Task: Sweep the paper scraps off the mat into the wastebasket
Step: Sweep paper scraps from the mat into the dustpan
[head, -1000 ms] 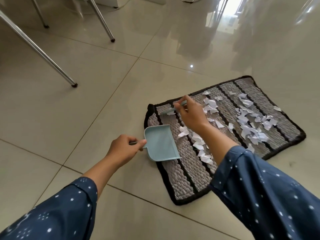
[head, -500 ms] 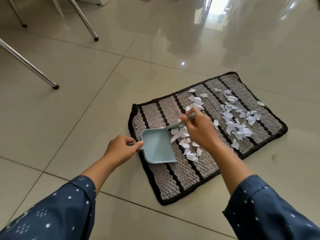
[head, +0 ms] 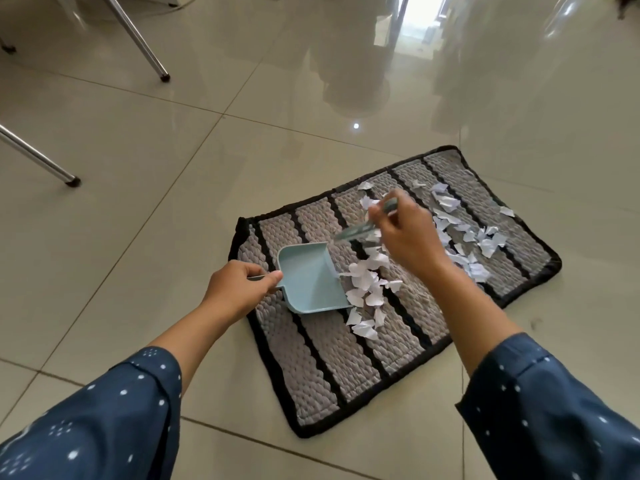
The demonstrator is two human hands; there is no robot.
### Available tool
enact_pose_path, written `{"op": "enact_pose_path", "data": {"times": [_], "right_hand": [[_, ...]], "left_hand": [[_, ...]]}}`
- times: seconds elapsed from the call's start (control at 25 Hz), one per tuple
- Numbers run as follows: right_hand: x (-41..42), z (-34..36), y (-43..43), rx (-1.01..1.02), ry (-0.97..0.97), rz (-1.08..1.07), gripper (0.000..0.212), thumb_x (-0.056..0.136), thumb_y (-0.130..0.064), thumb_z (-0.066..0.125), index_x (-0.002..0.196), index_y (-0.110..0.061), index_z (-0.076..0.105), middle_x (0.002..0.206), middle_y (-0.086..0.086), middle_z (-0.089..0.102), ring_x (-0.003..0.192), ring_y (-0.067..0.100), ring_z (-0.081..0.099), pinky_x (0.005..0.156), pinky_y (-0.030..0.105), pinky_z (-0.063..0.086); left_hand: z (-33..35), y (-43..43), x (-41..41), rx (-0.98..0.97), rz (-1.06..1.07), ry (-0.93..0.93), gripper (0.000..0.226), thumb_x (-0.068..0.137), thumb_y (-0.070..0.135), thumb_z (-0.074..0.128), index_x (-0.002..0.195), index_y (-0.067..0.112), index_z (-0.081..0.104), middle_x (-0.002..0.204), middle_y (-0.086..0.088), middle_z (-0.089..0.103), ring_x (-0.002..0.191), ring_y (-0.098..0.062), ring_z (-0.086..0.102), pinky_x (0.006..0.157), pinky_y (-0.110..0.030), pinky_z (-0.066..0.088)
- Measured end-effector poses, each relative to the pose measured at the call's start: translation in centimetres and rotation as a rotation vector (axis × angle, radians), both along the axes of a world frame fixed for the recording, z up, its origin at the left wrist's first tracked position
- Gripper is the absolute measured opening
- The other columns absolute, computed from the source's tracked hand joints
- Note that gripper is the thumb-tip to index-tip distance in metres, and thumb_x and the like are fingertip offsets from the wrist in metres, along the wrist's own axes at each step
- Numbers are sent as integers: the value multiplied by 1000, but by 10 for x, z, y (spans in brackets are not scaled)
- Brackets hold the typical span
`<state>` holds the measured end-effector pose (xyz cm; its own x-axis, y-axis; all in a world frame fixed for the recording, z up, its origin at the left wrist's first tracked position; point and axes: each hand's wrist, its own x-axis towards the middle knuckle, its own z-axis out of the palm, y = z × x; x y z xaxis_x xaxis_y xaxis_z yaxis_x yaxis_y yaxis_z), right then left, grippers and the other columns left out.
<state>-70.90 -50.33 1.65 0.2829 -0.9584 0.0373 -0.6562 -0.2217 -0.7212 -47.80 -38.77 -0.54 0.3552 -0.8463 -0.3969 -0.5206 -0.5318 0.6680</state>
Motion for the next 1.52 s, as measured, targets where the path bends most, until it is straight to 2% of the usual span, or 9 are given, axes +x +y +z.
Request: {"op": "enact_pose_path", "data": {"times": [0.16,0.36,0.48,0.68,0.84,0.96,1.12,1.32,1.52], "right_hand": [[-4,2,-62,-92,-41,-239,20,98,-25,56,106,-8,64,87,1,66,63,9,56,51,11,40],[-9,-30,-73,-30,96,-168,20,97,-21,57,109,-9,66,105,8,69,83,16,60,71,24,50],[-20,-26,-42,-80,217,-13,17,97,-16,56,106,-4,64,100,8,67,76,11,54,59,8,36],[-38,6,-32,-34,167,32,18,99,-17,52,104,-4,63,73,-11,57,45,-4,49,44,7,40],[-28,0,-42,-10,165,-34,19,98,-17,53,107,-3,63,91,11,70,56,4,51,51,17,44],[-27,-13,7,-38,216,102,17,97,-16,54,101,-2,63,88,5,66,64,9,54,64,26,52],[-47,-1,46,-112,194,125,14,97,-17,55,97,-7,64,81,0,64,58,1,50,55,11,45],[-81,2,15,-197,310,-220,25,98,-26,54,95,-6,69,81,6,68,59,10,53,49,10,36],[-35,-13,63,-201,299,12,32,101,-30,47,84,-9,65,75,-2,61,58,8,50,50,11,31]], "left_hand": [[-5,-13,-10,-20,-7,22,34,88,41,63,77,12,75,80,-3,72,86,-17,63,71,-29,42],[-7,-25,-16,-12,-34,4,34,89,41,61,79,12,75,62,4,61,67,-13,55,64,-27,40],[-8,-31,-15,14,-46,2,36,89,43,62,81,12,77,74,2,66,79,-15,58,73,-27,40],[-8,-36,-8,40,-81,24,33,86,45,65,79,15,78,87,-3,72,89,-19,63,76,-29,43],[-4,-31,-1,65,-114,-9,34,85,47,65,77,16,78,90,-1,73,93,-18,61,79,-30,43],[-3,-23,1,72,-143,-16,34,84,46,66,76,16,78,91,-1,74,97,-18,64,85,-33,47],[-1,-12,-3,83,-176,-16,32,84,47,67,73,18,77,87,0,75,95,-19,65,87,-35,48],[4,3,-21,71,-155,-51,32,86,43,65,74,16,77,84,-3,74,91,-21,65,79,-31,45],[5,11,-39,57,-142,-71,33,86,43,65,76,15,77,82,-5,76,86,-21,68,75,-30,47]]}}
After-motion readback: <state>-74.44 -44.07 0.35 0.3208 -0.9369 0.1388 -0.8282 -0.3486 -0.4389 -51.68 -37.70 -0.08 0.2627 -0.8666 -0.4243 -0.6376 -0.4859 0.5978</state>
